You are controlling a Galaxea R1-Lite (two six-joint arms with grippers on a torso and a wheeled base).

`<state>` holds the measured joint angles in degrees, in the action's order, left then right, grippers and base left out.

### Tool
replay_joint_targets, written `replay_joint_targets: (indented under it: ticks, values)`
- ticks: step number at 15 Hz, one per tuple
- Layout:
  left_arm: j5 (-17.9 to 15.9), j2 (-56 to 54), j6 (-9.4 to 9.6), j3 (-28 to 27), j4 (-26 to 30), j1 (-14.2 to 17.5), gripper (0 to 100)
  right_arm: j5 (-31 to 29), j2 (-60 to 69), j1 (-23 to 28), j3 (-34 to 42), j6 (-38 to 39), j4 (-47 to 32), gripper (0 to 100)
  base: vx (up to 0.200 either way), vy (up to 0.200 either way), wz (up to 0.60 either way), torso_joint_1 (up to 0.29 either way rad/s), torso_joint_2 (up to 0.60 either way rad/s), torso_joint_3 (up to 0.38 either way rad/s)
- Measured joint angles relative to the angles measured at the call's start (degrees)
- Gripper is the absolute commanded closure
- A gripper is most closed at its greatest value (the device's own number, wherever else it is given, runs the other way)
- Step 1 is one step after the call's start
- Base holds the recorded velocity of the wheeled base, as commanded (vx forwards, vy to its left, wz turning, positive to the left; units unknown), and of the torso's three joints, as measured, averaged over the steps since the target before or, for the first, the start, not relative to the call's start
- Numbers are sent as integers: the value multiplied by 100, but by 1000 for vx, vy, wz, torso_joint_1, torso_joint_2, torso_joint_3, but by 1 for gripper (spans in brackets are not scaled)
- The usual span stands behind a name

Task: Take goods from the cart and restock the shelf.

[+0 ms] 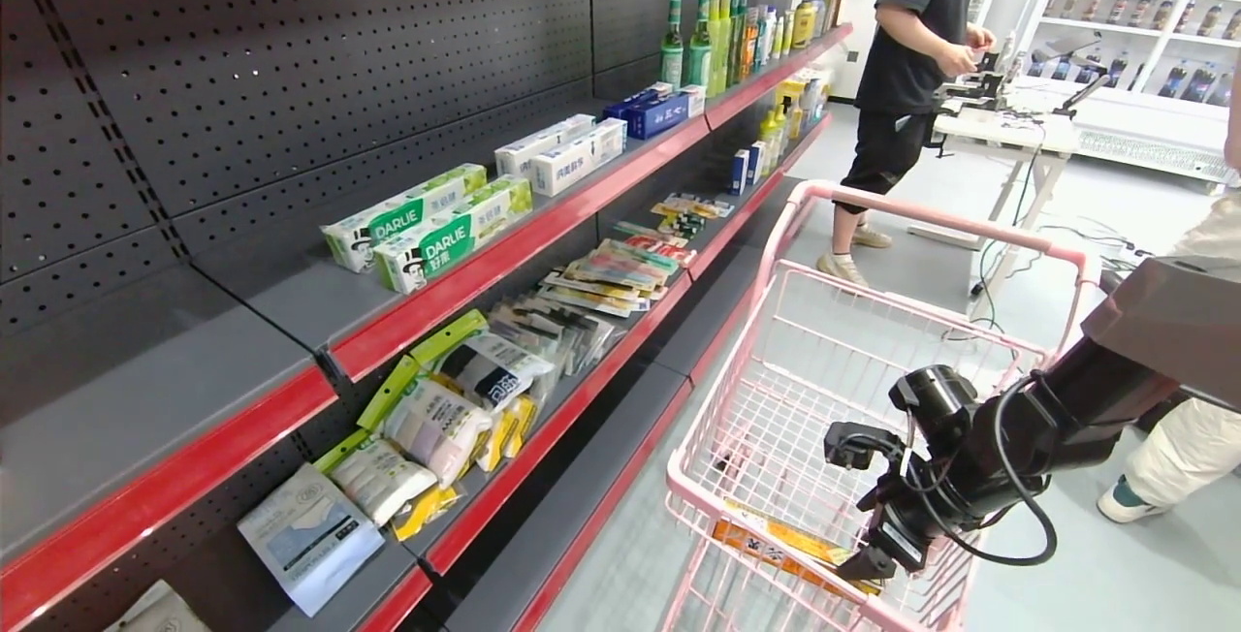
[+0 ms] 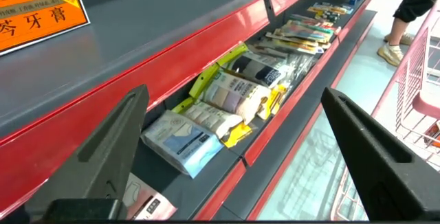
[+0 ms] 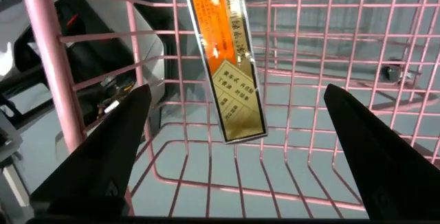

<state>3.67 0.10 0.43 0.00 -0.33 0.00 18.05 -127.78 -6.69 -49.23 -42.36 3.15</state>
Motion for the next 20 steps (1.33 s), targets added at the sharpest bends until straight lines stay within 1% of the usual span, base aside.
replay_joint_targets:
  ticks: [5, 8, 13, 17, 20]
  values:
    - [-1, 0, 1, 0, -5, 0, 0, 4, -96, -184, 39, 2, 2, 0, 0, 0, 0, -26, 65, 41]
    - [0, 0, 1, 0, 4, 0, 0, 1, -133, -193, 6, -11, -2, 0, 0, 0, 0, -53, 160, 98]
    - [-1, 0, 1, 0, 0, 0, 0, -5, -193, -201, -22, -24, 5, 0, 0, 0, 0, -5, 10, 6]
    - [0, 0, 1, 0, 4, 0, 0, -11, -232, -196, -30, -30, 2, 0, 0, 0, 0, -120, 336, 205]
    - [-1, 0, 1, 0, 1, 0, 0, -7, -232, -184, -90, -35, 5, 0, 0, 0, 0, -28, 95, 58]
